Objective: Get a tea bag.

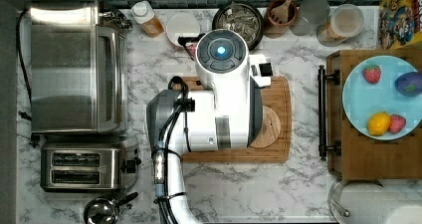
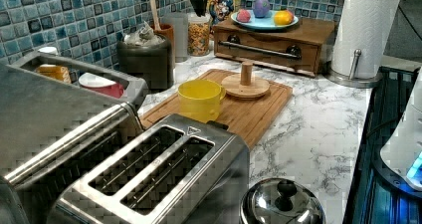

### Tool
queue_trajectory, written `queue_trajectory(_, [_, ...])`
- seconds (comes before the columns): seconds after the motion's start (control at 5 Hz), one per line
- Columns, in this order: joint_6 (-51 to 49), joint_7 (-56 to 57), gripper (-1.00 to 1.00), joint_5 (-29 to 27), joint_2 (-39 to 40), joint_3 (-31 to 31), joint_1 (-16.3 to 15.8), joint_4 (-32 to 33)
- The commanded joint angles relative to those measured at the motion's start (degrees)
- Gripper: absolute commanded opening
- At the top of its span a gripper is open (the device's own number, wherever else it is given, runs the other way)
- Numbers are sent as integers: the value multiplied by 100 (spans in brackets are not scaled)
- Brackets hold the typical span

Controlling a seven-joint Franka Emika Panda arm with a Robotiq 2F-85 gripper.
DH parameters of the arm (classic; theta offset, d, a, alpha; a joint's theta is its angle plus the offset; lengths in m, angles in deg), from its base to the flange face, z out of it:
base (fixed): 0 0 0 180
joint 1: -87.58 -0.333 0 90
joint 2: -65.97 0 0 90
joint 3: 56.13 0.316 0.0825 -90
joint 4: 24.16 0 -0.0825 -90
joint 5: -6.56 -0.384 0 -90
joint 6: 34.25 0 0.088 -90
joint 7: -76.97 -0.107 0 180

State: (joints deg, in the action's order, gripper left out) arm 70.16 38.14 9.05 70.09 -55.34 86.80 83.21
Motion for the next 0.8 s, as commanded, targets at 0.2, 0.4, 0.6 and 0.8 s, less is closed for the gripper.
queue_trajectory(0.2, [3, 4, -100, 4, 4, 12, 10, 2])
queue_trajectory(0.4, [352, 8, -100, -123, 4, -151, -232, 71])
queue_trajectory(0.6, [935, -412, -100, 177, 55, -57, -155, 65])
queue_trajectory(0.8, [1436, -541, -100, 112, 163, -151, -137, -38])
